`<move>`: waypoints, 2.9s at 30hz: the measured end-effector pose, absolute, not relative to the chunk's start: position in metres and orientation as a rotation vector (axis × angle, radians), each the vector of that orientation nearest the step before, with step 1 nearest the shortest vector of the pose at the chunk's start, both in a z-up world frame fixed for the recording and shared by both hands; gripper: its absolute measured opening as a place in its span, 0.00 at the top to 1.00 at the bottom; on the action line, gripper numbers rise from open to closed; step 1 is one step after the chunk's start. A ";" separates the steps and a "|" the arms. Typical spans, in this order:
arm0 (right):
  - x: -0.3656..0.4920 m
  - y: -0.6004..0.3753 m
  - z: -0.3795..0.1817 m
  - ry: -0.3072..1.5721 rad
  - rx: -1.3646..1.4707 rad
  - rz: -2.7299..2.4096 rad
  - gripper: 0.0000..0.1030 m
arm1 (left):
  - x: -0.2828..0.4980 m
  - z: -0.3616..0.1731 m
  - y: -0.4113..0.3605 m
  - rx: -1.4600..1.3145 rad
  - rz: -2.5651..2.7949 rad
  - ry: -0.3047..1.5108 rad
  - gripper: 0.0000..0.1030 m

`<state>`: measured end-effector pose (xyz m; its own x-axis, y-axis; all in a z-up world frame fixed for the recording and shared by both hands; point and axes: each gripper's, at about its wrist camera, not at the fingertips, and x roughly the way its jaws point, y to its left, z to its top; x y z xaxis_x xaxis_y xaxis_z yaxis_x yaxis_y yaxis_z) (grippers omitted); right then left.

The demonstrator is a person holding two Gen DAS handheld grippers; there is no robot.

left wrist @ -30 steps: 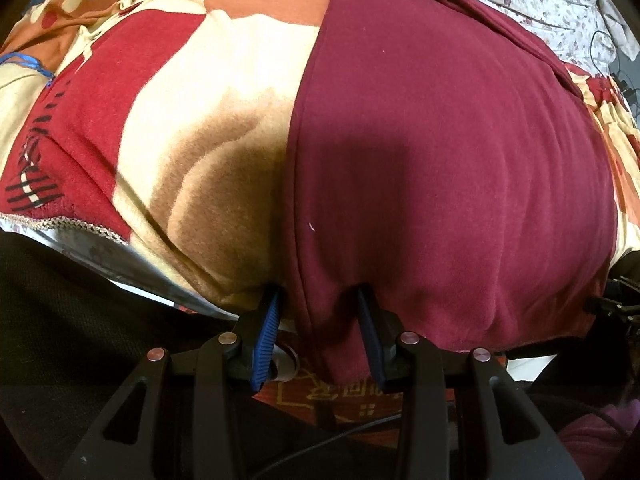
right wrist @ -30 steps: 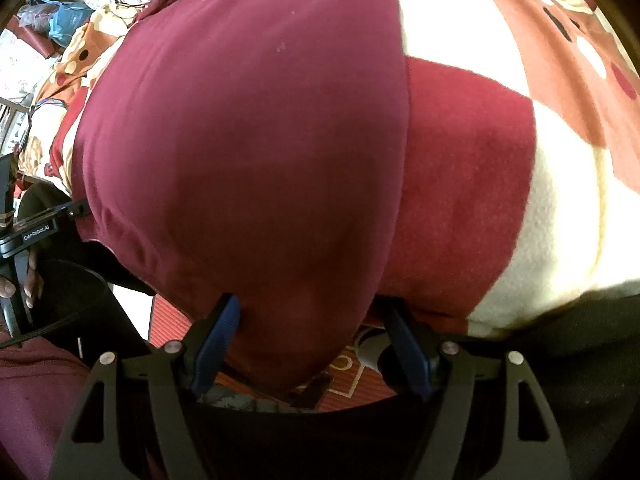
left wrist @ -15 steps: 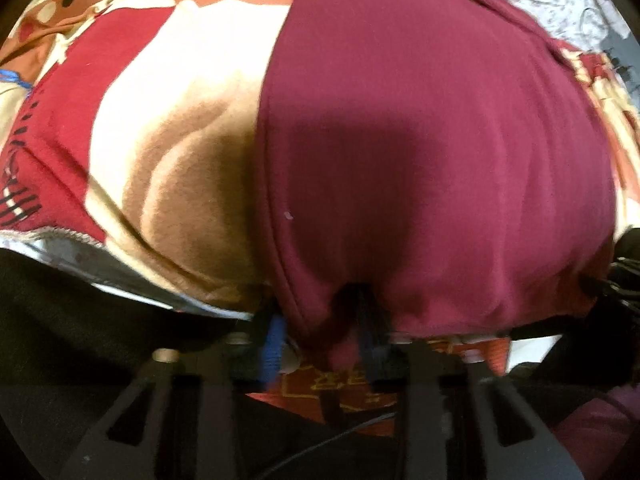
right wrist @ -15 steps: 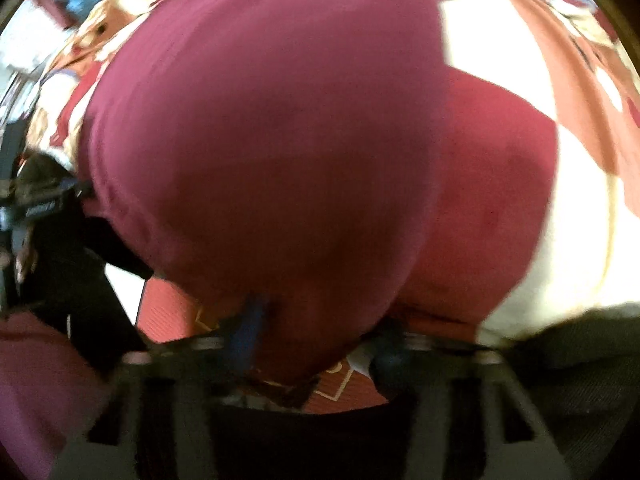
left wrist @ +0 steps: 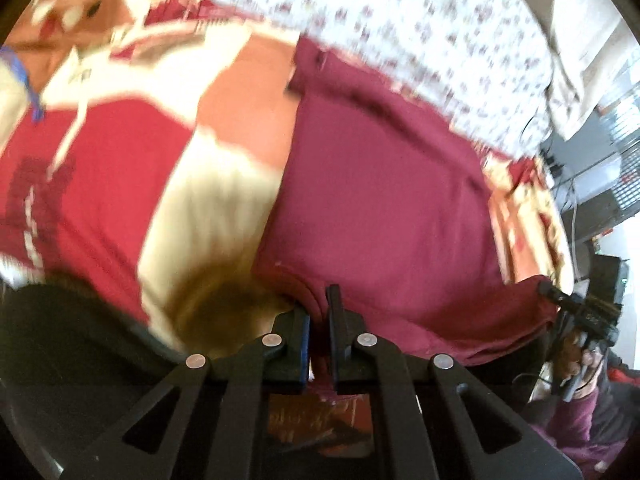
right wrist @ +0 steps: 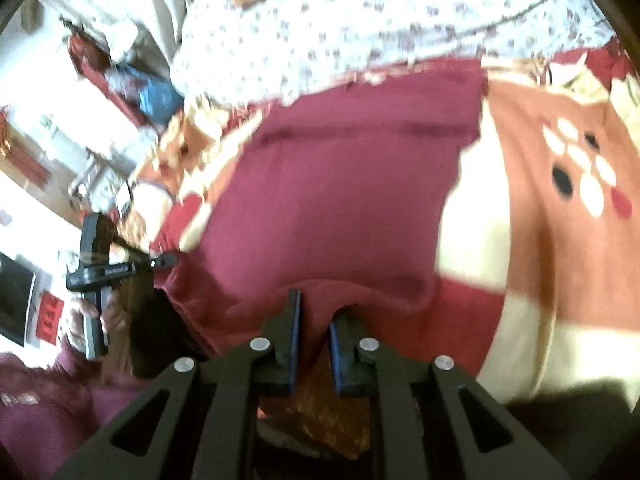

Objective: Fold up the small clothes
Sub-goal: 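Lift the hem with both grippers and lay it over toward the collar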

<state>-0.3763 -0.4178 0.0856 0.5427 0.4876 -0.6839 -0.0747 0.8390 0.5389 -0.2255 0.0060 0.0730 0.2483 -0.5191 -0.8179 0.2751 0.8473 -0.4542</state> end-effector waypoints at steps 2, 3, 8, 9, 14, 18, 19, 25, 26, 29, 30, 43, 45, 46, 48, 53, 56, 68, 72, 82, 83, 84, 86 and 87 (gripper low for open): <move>-0.363 -0.426 0.094 0.908 0.486 0.322 0.88 | -0.209 0.089 -0.002 -0.239 -0.553 1.149 1.00; -0.354 -0.432 0.098 0.885 0.496 0.303 0.88 | -0.201 0.095 -0.006 -0.239 -0.556 1.128 1.00; -0.305 -0.447 0.112 0.795 0.522 0.210 0.88 | -0.142 0.120 -0.039 -0.228 -0.536 1.031 1.00; -0.294 -0.452 0.116 0.780 0.524 0.189 0.88 | -0.132 0.122 -0.044 -0.225 -0.529 1.017 1.00; -0.237 -0.481 0.117 0.750 0.562 0.109 0.88 | -0.071 0.123 -0.074 -0.232 -0.496 0.979 1.00; -0.192 -0.497 0.103 0.759 0.565 0.071 0.88 | -0.028 0.112 -0.097 -0.232 -0.465 0.991 1.00; -0.183 -0.501 0.099 0.764 0.566 0.058 0.88 | -0.015 0.108 -0.102 -0.235 -0.456 0.993 1.00; -0.131 -0.526 0.058 0.811 0.633 0.010 0.88 | 0.030 0.082 -0.121 -0.219 -0.424 1.046 1.00; -0.125 -0.528 0.051 0.820 0.640 0.001 0.88 | 0.035 0.076 -0.123 -0.215 -0.423 1.056 1.00; -0.113 -0.535 0.032 0.848 0.680 -0.020 0.87 | 0.046 0.065 -0.127 -0.227 -0.447 1.076 1.00; -0.111 -0.537 0.028 0.860 0.699 -0.021 0.84 | 0.048 0.064 -0.126 -0.243 -0.469 1.074 1.00; -0.139 -0.506 0.072 0.758 0.535 -0.004 0.36 | 0.036 0.096 -0.122 -0.219 -0.490 0.952 0.46; -0.119 -0.495 0.065 0.794 0.495 -0.015 0.36 | 0.041 0.085 -0.128 -0.205 -0.474 0.992 0.46; -0.109 -0.492 0.061 0.809 0.481 -0.024 0.36 | 0.044 0.077 -0.132 -0.188 -0.459 1.015 0.46; -0.090 -0.489 0.050 0.842 0.451 -0.063 0.36 | 0.050 0.058 -0.140 -0.135 -0.411 1.067 0.46; -0.063 -0.493 0.014 0.949 0.418 -0.153 0.39 | 0.056 0.023 -0.148 -0.079 -0.327 1.120 0.46; -0.070 -0.488 0.022 0.935 0.379 -0.152 0.39 | 0.048 0.029 -0.152 -0.043 -0.321 1.089 0.46; -0.152 -0.456 0.059 0.931 0.271 -0.132 0.39 | 0.002 0.064 -0.153 0.037 -0.351 0.983 0.46; -0.169 -0.456 0.055 0.937 0.267 -0.150 0.39 | -0.015 0.073 -0.155 0.071 -0.357 0.954 0.46; -0.205 -0.473 0.029 0.970 0.376 -0.172 0.39 | -0.045 0.070 -0.143 0.096 -0.359 0.955 0.46; -0.209 -0.473 0.032 0.958 0.375 -0.170 0.39 | -0.047 0.069 -0.140 0.091 -0.357 0.958 0.46; -0.213 -0.473 0.034 0.946 0.376 -0.167 0.39 | -0.049 0.068 -0.137 0.086 -0.355 0.960 0.46; -0.218 -0.472 0.036 0.945 0.383 -0.154 0.38 | -0.052 0.066 -0.132 0.079 -0.349 0.968 0.46; -0.219 -0.472 0.036 0.951 0.386 -0.152 0.38 | -0.053 0.065 -0.130 0.078 -0.346 0.970 0.46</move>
